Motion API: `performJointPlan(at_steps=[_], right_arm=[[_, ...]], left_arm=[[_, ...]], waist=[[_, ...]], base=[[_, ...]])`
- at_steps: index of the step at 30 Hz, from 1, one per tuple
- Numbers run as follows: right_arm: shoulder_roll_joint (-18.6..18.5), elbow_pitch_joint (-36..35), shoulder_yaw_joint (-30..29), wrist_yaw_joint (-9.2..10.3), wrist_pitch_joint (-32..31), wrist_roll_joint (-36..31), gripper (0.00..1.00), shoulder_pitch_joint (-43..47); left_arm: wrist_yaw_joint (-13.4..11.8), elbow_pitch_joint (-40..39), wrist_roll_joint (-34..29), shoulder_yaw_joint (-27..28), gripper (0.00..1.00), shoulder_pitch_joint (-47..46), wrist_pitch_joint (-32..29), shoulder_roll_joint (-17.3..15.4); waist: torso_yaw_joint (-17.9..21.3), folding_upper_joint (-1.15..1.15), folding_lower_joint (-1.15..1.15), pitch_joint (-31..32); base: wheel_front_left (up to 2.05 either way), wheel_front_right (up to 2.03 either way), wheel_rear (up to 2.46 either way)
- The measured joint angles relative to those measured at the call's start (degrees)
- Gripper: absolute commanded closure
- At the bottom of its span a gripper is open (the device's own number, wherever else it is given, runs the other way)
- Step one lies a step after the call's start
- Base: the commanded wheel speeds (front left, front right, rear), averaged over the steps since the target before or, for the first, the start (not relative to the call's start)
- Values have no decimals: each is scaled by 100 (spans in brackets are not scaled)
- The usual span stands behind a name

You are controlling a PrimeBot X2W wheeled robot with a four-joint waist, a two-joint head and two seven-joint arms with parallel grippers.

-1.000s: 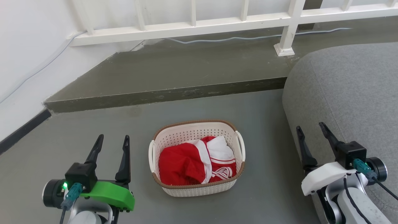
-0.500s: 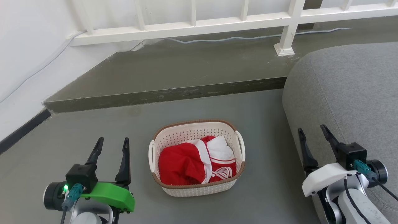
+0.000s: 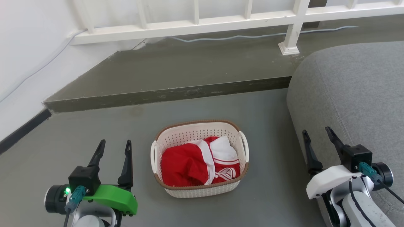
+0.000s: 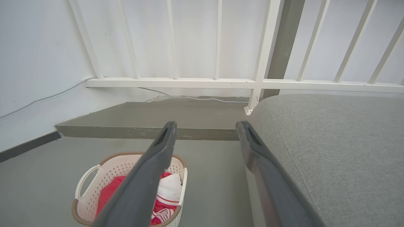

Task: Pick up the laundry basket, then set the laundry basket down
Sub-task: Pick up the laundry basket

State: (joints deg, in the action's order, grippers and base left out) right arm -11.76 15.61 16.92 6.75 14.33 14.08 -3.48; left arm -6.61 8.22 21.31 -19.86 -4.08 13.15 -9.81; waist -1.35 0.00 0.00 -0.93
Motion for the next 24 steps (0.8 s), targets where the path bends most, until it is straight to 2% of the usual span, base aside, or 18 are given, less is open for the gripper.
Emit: performJointPlan(at_steps=[12, 24], right_arm=[[22, -41, -5, 0, 0, -2, 0, -20], [34, -144, -11, 33, -1, -59, 0, -284]], left_arm=[[-1, -146, -33, 12, 0, -5, -52, 12], [-1, -302, -42, -8, 0, -153, -108, 45]], waist=[[-6, 0, 0, -332], [-24, 0, 0, -948]], base=[[0, 0, 0], [0, 0, 0]])
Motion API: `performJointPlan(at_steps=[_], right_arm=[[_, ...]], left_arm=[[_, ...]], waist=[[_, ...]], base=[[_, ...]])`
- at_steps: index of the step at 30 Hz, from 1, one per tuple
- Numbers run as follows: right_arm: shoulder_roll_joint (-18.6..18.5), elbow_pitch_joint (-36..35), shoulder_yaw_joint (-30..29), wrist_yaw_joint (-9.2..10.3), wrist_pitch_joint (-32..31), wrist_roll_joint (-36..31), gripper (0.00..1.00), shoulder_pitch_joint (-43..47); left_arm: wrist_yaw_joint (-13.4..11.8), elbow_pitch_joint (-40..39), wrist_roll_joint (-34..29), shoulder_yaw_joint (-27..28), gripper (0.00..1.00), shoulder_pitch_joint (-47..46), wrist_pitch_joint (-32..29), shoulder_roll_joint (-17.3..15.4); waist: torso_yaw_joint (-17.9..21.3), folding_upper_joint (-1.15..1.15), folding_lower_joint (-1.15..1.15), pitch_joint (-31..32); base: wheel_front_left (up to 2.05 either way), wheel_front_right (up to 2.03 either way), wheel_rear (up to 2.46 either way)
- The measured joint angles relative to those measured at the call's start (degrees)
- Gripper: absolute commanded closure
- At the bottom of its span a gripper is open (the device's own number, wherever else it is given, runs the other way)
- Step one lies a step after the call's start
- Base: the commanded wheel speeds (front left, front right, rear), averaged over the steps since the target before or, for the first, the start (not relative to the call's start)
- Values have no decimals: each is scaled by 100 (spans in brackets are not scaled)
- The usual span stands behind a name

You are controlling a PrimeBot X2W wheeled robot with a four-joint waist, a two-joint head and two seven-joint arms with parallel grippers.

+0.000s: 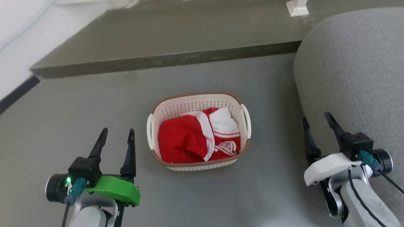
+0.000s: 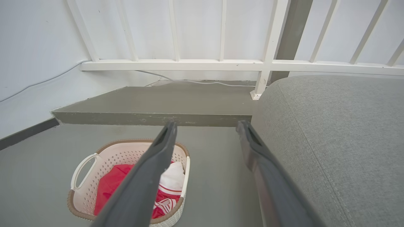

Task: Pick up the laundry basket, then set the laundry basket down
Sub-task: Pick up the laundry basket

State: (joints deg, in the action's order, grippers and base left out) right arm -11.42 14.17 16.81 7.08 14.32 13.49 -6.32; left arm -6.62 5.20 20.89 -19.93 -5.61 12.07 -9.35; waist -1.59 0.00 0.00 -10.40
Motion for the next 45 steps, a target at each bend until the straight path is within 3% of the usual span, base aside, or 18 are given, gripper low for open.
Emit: performJointPlan(at_steps=[39, 45], right_arm=[[98, -215, -36, 1, -59, -264, 0, -1413], [98, -191, -9, -1, -77, -298, 0, -1617]], left_arm=[[66, -194, -146, -48, 0, -1430, -18, 110], [185, -69, -144, -64, 0, -1684, -18, 144]], waist=[[86, 0, -1, -2751], [83, 0, -1, -3131]], base=[[0, 0, 0], [0, 0, 0]])
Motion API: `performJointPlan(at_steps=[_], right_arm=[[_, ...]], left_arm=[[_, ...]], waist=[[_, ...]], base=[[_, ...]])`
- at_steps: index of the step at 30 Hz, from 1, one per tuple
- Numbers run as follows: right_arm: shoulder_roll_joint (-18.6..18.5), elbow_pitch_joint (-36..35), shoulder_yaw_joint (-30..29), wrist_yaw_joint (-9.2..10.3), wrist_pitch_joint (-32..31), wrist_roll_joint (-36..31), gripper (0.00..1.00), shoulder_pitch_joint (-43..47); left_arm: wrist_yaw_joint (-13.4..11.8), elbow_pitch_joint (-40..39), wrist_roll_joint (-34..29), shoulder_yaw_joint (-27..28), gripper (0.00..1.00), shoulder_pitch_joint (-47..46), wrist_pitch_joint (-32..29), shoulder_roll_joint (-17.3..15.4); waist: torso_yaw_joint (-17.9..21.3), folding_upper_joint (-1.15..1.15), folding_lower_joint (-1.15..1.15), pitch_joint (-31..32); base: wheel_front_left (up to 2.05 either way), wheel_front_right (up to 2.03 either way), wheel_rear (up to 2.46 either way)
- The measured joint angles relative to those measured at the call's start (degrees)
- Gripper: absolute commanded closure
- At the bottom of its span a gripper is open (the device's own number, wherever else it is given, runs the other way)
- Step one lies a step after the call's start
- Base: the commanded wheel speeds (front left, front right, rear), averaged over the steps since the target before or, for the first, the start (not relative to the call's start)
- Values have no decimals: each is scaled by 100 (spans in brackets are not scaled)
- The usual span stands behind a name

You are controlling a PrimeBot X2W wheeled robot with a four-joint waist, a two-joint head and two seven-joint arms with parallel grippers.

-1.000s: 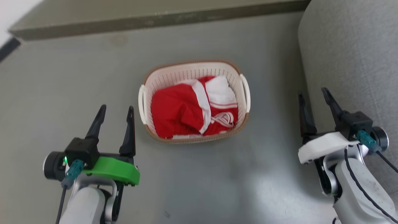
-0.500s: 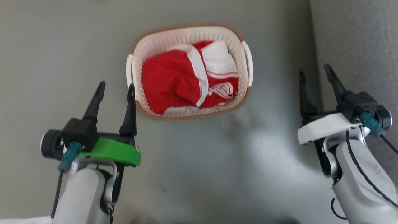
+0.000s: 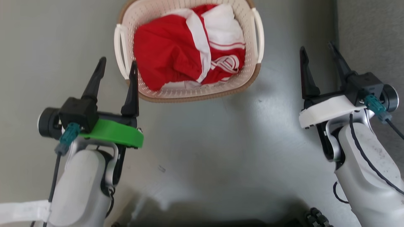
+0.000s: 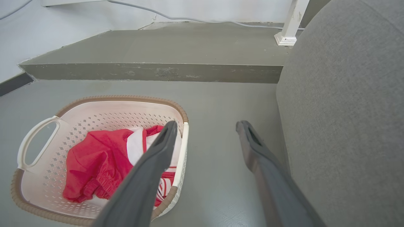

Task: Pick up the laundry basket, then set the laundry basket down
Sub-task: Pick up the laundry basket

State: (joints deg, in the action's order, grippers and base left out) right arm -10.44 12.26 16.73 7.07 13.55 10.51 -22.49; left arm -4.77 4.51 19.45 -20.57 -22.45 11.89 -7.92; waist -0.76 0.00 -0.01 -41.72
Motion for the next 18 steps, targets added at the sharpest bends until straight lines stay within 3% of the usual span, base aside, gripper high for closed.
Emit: performJointPlan(at_steps=[18], right_arm=[[359, 588, 180, -162, -101, 51, 0, -924]], left_arm=[[281, 1029, 155, 78, 0, -900, -182, -3]], waist=[[54, 0, 0, -819]], base=[[0, 0, 0]])
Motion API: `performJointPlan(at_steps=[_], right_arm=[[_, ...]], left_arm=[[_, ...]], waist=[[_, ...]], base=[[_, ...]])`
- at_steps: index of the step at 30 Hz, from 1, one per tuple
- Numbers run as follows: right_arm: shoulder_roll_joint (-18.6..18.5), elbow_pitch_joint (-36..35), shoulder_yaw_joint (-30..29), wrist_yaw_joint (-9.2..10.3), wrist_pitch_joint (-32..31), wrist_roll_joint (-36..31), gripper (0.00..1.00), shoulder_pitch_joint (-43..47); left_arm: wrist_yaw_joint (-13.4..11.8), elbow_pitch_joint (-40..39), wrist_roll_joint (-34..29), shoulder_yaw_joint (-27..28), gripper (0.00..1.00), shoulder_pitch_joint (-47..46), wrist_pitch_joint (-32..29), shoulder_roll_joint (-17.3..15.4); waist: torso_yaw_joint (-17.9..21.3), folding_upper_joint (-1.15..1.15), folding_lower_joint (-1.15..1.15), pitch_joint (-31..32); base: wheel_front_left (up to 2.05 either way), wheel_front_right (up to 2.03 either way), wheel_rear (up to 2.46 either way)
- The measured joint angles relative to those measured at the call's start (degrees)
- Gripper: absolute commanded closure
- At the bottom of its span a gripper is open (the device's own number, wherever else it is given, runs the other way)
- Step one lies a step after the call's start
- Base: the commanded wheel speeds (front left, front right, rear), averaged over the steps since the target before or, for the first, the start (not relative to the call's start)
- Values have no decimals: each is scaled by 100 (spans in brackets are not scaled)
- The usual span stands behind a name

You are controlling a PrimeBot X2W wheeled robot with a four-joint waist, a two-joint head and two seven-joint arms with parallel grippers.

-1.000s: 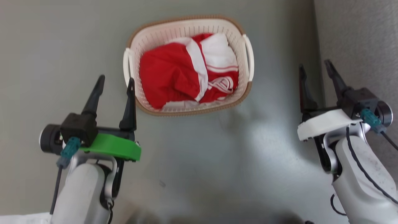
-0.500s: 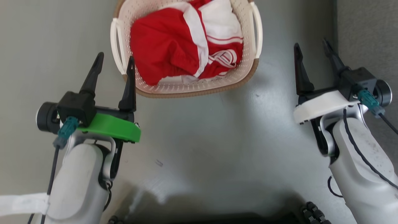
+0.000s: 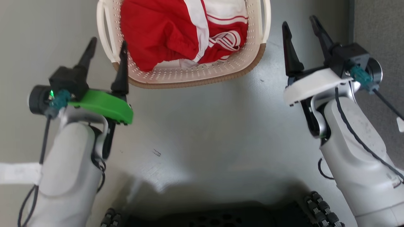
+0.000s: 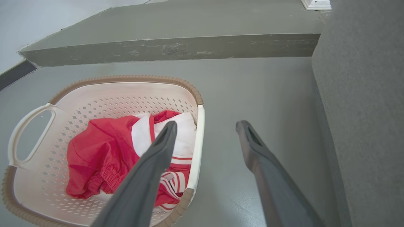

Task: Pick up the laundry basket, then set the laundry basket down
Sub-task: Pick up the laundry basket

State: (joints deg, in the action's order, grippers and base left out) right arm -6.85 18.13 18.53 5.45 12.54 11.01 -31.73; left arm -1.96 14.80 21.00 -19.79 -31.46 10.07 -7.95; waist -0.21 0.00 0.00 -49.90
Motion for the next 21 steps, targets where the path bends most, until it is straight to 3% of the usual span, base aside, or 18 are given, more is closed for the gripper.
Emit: performJointPlan(at_steps=[21], right_arm=[[193, 1767, 485, -445, -482, 0, 0, -1392]], left_arm=[[400, 1857, 253, 174, 0, -1585, -767, -57]], waist=[[189, 0, 0, -310]], base=[[0, 0, 0]])
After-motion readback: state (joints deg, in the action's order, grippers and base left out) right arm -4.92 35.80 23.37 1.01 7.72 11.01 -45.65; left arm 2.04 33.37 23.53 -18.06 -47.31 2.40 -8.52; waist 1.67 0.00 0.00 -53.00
